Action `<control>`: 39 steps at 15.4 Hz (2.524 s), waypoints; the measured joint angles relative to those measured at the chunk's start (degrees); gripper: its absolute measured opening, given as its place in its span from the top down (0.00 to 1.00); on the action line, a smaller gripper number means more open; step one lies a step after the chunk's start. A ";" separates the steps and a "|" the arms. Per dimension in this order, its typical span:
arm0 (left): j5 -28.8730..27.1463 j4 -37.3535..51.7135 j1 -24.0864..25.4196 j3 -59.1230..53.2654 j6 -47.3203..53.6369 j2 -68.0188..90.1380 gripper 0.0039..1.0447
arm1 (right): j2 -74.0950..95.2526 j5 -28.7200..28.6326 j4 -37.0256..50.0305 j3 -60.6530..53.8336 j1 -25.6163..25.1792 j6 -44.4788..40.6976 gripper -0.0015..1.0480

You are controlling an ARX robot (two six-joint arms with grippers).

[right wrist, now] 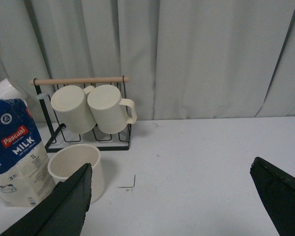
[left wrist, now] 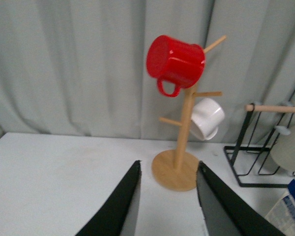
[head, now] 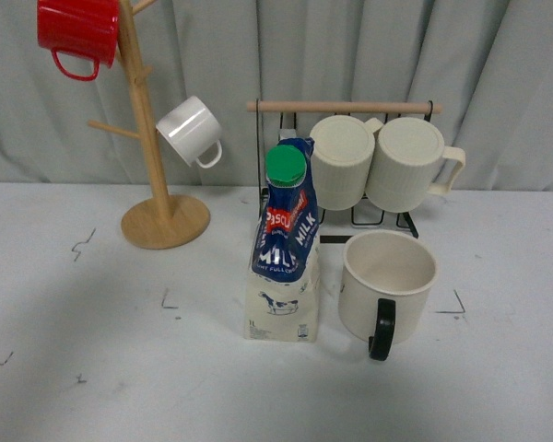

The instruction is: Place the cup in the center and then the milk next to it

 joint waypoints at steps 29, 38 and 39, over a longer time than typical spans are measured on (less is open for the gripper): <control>1.40 -36.87 0.28 -15.50 1.31 -52.83 0.99 | 0.00 0.00 0.00 0.00 0.00 0.00 0.06; 1.40 -36.61 0.28 -15.52 1.31 -53.24 0.62 | 0.00 0.00 -0.02 0.00 0.00 0.00 0.06; 1.40 -36.61 0.28 -15.52 1.31 -53.24 0.40 | 0.00 0.00 0.00 0.00 0.00 0.00 0.06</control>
